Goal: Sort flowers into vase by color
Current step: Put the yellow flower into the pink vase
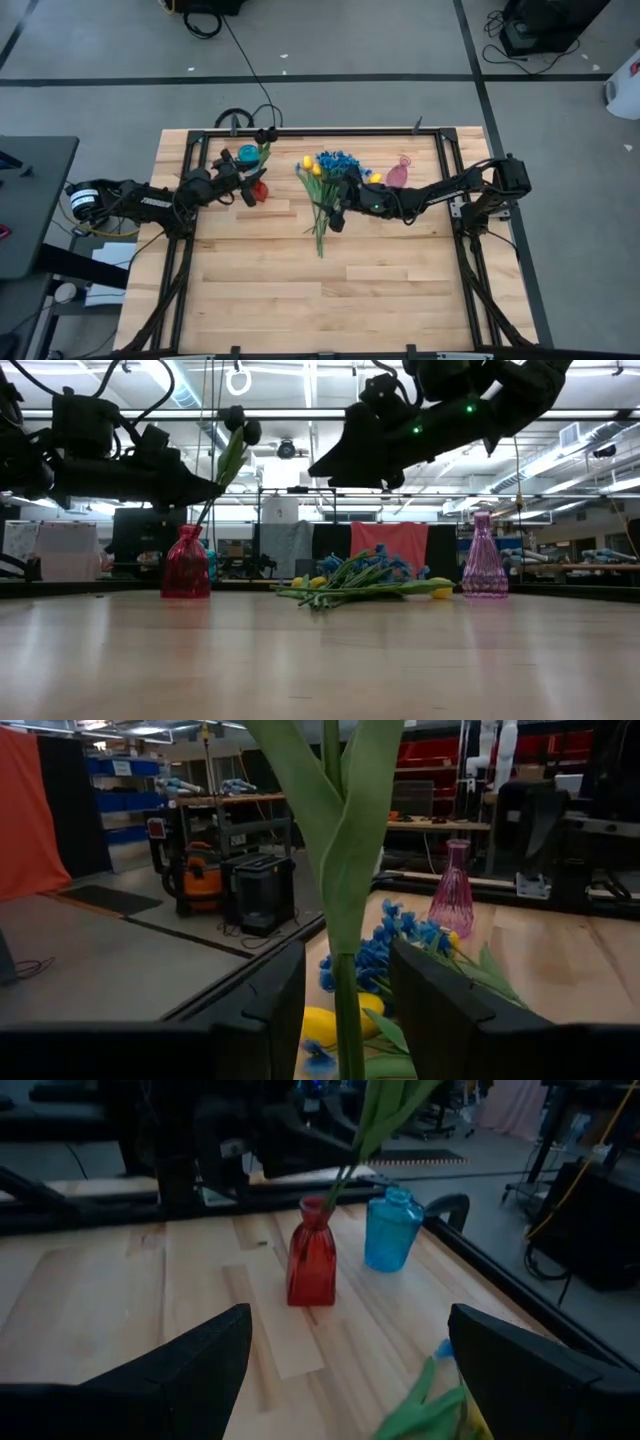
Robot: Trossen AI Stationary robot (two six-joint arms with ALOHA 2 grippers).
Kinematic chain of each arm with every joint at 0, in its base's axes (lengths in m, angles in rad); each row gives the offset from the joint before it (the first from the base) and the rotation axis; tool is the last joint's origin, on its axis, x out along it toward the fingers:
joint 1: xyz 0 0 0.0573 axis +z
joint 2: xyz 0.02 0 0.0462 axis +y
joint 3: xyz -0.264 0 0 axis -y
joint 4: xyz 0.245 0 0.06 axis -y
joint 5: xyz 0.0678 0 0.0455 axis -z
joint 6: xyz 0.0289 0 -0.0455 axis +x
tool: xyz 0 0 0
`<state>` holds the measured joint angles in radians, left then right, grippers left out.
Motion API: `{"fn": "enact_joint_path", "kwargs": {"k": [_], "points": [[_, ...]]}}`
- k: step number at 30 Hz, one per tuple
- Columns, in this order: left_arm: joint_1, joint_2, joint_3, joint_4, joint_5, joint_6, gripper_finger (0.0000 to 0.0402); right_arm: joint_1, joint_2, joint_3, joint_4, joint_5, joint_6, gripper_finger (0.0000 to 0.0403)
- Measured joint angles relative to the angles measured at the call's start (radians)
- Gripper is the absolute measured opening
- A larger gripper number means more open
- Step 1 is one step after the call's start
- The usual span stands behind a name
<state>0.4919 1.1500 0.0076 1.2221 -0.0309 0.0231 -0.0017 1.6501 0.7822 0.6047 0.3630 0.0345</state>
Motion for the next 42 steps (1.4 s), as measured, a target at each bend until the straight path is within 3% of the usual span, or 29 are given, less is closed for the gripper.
{"fn": "enact_joint_path", "kwargs": {"k": [12,17,25,32,42], "points": [[-0.003,-0.011,0.144,-0.342,0.049,-0.005,0.0152,-0.001,-0.052,0.000,-0.075,0.020,0.009,0.0347],[-0.003,-0.093,0.169,-0.477,-0.001,0.016,0.0152,0.026,-0.116,0.000,-0.189,0.121,0.036,0.0347],[-0.003,-0.261,0.334,-0.985,-0.036,0.029,0.0153,0.055,-0.150,-0.018,-0.192,0.171,0.025,0.0347],[-0.016,-0.308,0.505,-1.417,-0.028,0.034,0.0153,0.054,-0.151,-0.028,-0.164,0.170,0.023,0.0347],[-0.037,-0.382,0.538,-1.564,-0.089,0.067,0.0153,0.053,-0.152,-0.027,-0.147,0.167,0.023,0.0347]]}}
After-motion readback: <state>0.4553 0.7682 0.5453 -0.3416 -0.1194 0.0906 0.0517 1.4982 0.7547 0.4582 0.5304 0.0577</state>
